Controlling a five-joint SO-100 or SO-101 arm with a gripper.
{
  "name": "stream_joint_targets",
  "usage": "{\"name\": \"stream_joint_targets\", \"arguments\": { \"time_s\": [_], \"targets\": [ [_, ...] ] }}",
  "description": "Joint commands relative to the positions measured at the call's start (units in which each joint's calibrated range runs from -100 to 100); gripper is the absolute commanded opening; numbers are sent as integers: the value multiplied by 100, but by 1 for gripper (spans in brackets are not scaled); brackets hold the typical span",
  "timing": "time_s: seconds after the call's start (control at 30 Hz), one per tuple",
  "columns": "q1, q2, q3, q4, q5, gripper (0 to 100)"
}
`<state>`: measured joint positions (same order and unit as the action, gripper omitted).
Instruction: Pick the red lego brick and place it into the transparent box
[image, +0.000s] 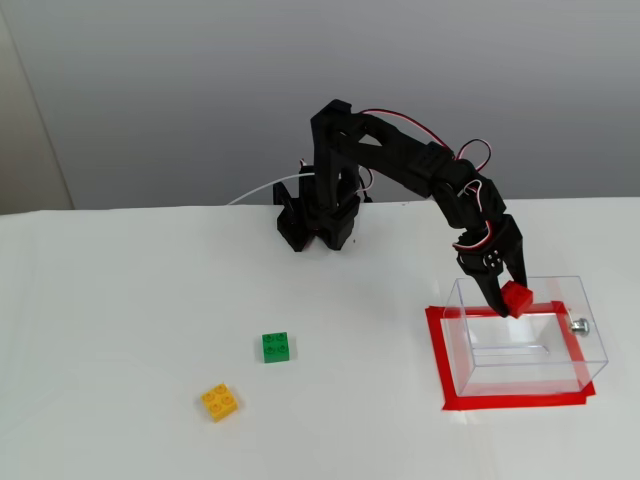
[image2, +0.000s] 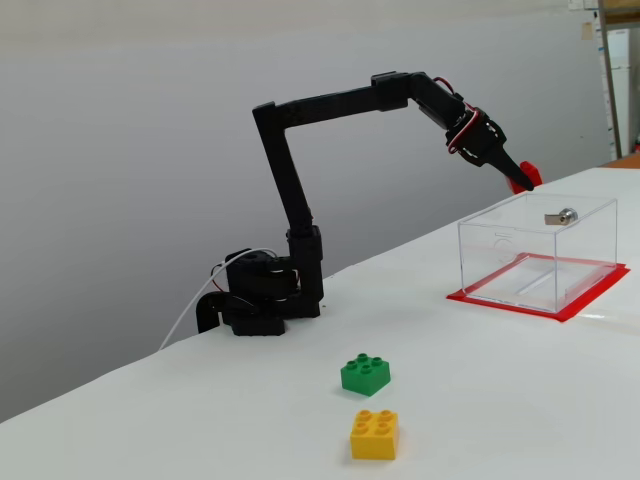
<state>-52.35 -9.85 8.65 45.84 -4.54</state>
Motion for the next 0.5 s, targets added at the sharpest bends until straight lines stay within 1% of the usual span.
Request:
{"name": "stream_joint_targets", "arguments": {
  "time_s": [0.0,0.13,0.47],
  "targets": [
    [-63,56,-286,-424,32,2],
    [-188,175,-286,-685,32,2],
    [-351,463,-286,-685,-10,2]
  ]
}}
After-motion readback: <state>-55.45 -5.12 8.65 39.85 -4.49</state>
